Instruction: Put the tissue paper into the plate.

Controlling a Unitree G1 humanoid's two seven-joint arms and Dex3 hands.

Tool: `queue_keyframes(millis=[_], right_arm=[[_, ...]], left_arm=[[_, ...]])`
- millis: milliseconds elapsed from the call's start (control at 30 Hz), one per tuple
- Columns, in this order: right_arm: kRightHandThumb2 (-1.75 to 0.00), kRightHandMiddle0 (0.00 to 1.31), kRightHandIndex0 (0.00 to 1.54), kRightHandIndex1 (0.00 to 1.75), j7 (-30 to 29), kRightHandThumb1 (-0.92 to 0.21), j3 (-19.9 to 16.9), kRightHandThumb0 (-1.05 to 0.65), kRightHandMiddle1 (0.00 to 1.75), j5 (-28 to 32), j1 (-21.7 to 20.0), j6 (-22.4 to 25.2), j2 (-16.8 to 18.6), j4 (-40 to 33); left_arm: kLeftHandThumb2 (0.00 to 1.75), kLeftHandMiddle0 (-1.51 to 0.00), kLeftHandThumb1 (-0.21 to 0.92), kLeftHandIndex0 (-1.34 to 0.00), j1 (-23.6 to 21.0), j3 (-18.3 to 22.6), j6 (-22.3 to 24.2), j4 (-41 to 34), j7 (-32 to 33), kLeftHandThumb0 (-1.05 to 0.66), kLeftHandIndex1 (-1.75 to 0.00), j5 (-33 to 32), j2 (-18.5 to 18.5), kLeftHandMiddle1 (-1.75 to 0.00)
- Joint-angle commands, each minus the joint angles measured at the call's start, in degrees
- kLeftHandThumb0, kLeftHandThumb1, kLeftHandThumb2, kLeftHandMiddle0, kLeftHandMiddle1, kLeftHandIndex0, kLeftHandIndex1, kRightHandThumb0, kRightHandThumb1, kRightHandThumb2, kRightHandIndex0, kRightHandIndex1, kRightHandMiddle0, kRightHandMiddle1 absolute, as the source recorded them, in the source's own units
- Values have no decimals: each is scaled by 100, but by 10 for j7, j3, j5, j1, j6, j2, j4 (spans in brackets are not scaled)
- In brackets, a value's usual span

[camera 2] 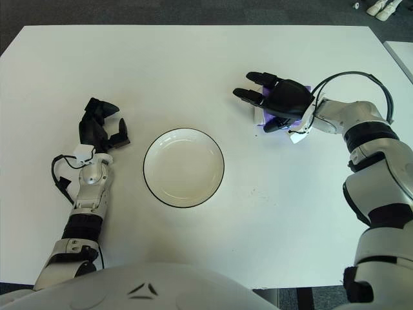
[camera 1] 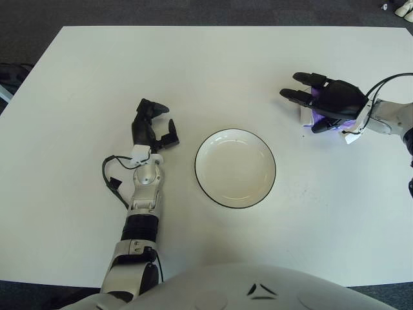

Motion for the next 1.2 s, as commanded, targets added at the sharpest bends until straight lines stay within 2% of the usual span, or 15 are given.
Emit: queue_keyframes(millis=[0,133,267,367,467,633,767,900,1033,1167], right_arm=[[-76,0,0,0,31,-60,5,-100,0,13,50,-12,20,9],[-76,0,0,0,49,-60,-11,-100,0,41,64,-8,20,9],[-74,0,0,0,109,-62,-54,-102,0,117,91,-14,27,22],[-71,0,0,0,200,-63,-101,-104,0,207,115,-22,39,42],[-70,0,0,0,292,-63,-145,-105,0,291,135,-7,56,54],[-67,0,0,0,439,-58,-225,-105,0,429,166,74,89,59],[-71,0,0,0,514,-51,-263,-105,0,497,182,128,103,41],[-82,0,0,0,559,-40,-288,-96,0,541,198,186,110,11],[-90,0,0,0,580,-34,-305,-88,0,568,220,236,114,-33],[-106,0,0,0,598,-26,-332,-72,0,604,248,296,121,-91]], left_arm=[[144,-66,19,-57,41,4,23,19,3,-1,-175,1,-1,-165],[146,-66,18,-57,42,6,24,18,4,-1,-175,0,-1,-167],[146,-68,18,-55,42,7,27,14,6,-1,-175,1,-2,-167],[146,-70,18,-54,42,8,29,13,7,-1,-175,0,-3,-165],[145,-71,18,-54,41,10,30,12,6,-1,-175,-2,-3,-164],[141,-71,20,-52,41,15,29,12,3,-1,-175,-9,-2,-161],[140,-70,21,-51,40,18,26,12,-1,-1,-175,-13,0,-160],[139,-69,22,-50,40,19,25,12,-3,-1,-175,-13,2,-161],[140,-69,22,-50,40,20,29,12,-6,-1,-175,-14,5,-163],[140,-68,22,-50,40,22,29,11,-7,-1,-175,-15,6,-164]])
